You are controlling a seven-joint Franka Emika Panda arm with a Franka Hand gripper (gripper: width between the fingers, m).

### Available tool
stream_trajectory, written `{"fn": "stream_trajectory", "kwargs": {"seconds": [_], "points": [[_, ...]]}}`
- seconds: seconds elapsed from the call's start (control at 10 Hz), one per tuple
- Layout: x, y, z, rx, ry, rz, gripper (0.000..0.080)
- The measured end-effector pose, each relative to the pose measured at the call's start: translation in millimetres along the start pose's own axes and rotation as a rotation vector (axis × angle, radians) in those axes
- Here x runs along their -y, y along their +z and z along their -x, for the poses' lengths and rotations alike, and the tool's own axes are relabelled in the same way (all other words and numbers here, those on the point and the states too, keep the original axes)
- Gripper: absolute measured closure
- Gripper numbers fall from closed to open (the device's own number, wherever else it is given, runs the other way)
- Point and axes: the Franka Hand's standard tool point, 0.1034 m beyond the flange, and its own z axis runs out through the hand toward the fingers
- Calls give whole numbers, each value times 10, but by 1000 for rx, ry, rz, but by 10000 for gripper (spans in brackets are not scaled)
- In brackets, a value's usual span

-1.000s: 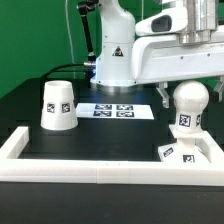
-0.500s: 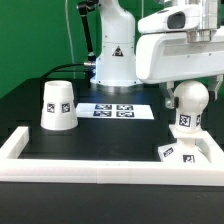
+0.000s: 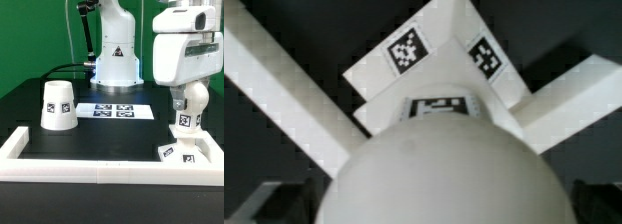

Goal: Assemble lamp

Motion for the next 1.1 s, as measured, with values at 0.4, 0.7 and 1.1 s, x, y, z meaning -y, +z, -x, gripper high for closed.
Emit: {"fn": "stream_trajectory", "kwargs": {"seconds": [0.4,0.7,1.1], "points": [[-10,-10,-28,16,-317,25,101],[-49,-12,5,26,-492,33,101],[-57,-7,19,41,-566,41,140]]}}
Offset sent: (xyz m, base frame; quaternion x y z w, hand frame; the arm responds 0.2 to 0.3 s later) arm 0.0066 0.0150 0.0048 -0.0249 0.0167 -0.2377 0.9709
